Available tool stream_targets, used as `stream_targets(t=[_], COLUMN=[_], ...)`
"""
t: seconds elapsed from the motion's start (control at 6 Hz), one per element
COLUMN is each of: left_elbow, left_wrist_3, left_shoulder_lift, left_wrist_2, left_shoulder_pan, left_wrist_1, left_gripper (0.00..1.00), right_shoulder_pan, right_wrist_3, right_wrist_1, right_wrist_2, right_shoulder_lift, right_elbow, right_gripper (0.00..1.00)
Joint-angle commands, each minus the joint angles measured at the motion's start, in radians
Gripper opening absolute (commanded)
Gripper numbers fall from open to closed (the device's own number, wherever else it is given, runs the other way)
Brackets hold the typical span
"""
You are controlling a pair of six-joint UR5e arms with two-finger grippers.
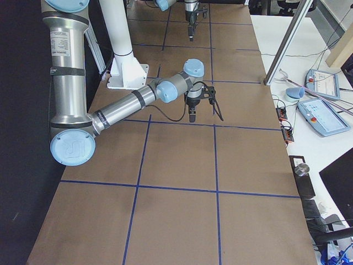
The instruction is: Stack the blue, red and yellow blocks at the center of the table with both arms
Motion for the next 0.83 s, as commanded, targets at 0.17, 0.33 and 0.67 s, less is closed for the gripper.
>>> stream_targets(t=[0.17,0.33,0.67], left_elbow=[-0.183,-0.172,-0.099], left_wrist_3=[0.466,0.683,1.033], left_shoulder_lift=[0.406,0.515,0.675], left_wrist_2=[-0.137,-0.171,-0.259], left_shoulder_pan=[-0.244,-0.367,-0.630], left_wrist_1=[-0.001,-0.001,-0.001], left_gripper=[1.00,1.00,1.00], right_shoulder_pan=[0.273,0.371,0.414], right_wrist_3=[-0.439,-0.606,-0.672], right_wrist_1=[-0.009,-0.012,-0.047], right_wrist_2=[0.080,0.120,0.131], right_shoulder_lift=[-0.145,-0.199,-0.202], right_elbow=[-0.068,-0.085,-0.090], right_gripper=[1.00,1.00,1.00])
